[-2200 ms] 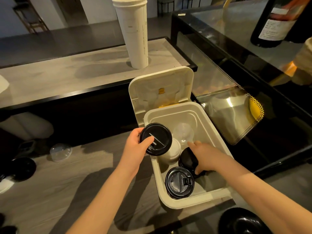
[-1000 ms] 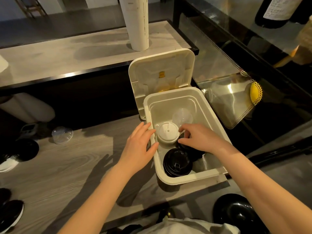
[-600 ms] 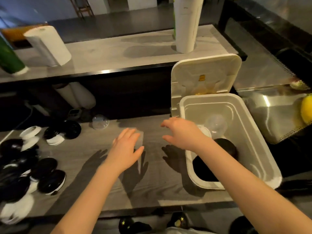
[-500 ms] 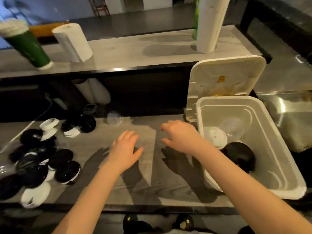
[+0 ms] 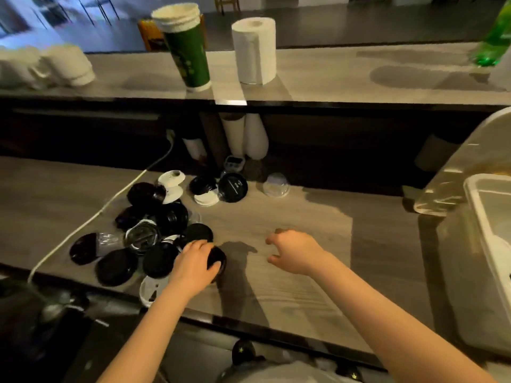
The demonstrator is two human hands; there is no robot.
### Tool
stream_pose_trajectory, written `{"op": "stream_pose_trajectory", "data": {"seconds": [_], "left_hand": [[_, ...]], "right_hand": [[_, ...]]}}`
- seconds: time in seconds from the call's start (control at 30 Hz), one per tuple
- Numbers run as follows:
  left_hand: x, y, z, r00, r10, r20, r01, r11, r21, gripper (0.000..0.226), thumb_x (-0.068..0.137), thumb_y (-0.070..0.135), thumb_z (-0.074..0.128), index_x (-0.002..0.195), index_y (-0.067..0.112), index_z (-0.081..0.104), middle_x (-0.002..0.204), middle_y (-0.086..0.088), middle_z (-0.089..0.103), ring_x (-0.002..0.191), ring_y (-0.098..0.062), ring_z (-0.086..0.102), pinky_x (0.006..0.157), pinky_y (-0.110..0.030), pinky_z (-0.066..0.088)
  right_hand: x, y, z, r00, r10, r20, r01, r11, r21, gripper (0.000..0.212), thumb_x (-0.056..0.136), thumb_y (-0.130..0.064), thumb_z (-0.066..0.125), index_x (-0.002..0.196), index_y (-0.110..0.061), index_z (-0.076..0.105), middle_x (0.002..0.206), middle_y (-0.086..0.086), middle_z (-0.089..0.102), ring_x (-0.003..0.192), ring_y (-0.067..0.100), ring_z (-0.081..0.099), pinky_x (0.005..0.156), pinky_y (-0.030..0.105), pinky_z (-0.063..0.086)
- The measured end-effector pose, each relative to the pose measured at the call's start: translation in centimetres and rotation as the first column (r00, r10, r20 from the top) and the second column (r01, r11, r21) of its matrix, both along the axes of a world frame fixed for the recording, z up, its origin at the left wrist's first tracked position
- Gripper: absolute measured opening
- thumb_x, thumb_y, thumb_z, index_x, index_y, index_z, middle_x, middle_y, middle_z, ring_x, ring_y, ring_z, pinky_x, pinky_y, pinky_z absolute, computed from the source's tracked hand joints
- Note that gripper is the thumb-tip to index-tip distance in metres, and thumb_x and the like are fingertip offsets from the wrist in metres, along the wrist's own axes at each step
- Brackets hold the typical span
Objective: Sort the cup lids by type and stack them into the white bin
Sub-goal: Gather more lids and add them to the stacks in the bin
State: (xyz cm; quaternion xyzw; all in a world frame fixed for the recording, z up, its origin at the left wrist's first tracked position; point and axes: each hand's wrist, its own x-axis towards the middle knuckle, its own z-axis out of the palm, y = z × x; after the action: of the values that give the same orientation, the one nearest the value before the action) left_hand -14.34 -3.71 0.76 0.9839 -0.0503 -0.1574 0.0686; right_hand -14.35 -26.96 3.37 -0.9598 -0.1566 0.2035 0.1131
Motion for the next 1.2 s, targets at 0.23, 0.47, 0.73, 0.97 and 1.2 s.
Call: {"op": "stream_pose_trajectory", "data": {"seconds": [0.23, 0.47, 0.73, 0.97, 1.2], "left_hand": [[1.6, 9.4, -2.0, 0.992, 0.118, 0.039, -0.118, 0.993, -0.01, 0.076, 0.084, 0.041, 0.063, 0.145, 0.014, 0.026, 0.15, -0.005, 0.027, 0.139, -0.025, 0.021, 0.108, -0.038, 0.031], [3.2, 13.6, -3.2, 0.99, 0.13, -0.06, -0.128, 0.991, 0.031, 0.101, 0.078, 0.055, 0.064, 0.15, 0.015, 0.005, 0.155, -0.005, 0.015, 0.141, -0.027, 0.018, 0.108, -0.04, 0.031], [4.1, 13.9, -4.4, 0.995, 0.05, -0.081, -0.055, 0.997, -0.061, 0.1, 0.077, 0.052, 0.067, 0.149, 0.015, 0.009, 0.153, -0.005, 0.016, 0.141, -0.027, 0.018, 0.111, -0.036, 0.028], [3.9, 12.7, -3.3, 0.995, 0.101, 0.012, -0.098, 0.982, -0.162, 0.096, 0.07, 0.054, 0.072, 0.141, 0.014, 0.021, 0.145, -0.008, 0.018, 0.135, -0.028, 0.025, 0.109, -0.038, 0.032], [5.0, 10.1, -0.7, 0.984, 0.176, 0.037, -0.139, 0.876, -0.463, 0.096, 0.066, 0.043, 0.08, 0.137, 0.015, 0.022, 0.139, -0.004, 0.026, 0.131, -0.022, 0.031, 0.106, -0.033, 0.033]], "right_hand": [[1.7, 9.4, -4.1, 0.982, 0.0, -0.189, 0.023, 0.993, 0.115, 0.048, 0.09, -0.033, 0.056, 0.132, -0.011, 0.044, 0.129, 0.011, 0.047, 0.116, 0.029, 0.05, 0.089, 0.036, 0.044], [3.0, 16.2, -7.6, 0.961, -0.197, -0.192, 0.204, 0.979, 0.014, 0.106, 0.07, -0.066, 0.064, 0.149, -0.02, 0.01, 0.144, 0.006, 0.03, 0.131, 0.032, 0.032, 0.1, 0.045, 0.041], [4.0, 17.2, -8.8, 0.93, -0.342, -0.136, 0.355, 0.931, 0.086, 0.088, 0.069, -0.055, 0.07, 0.138, -0.018, 0.031, 0.133, 0.003, 0.038, 0.125, 0.025, 0.034, 0.1, 0.038, 0.04], [4.3, 12.8, -8.4, 0.888, -0.45, -0.097, 0.457, 0.84, 0.291, 0.085, 0.06, -0.038, 0.081, 0.131, -0.022, 0.037, 0.127, -0.001, 0.037, 0.117, 0.022, 0.038, 0.095, 0.033, 0.042], [4.3, 10.9, -5.3, 0.764, -0.615, -0.198, 0.547, 0.453, 0.704, 0.084, 0.062, -0.017, 0.085, 0.132, -0.025, 0.038, 0.123, -0.006, 0.04, 0.115, 0.014, 0.044, 0.083, 0.021, 0.049]]}}
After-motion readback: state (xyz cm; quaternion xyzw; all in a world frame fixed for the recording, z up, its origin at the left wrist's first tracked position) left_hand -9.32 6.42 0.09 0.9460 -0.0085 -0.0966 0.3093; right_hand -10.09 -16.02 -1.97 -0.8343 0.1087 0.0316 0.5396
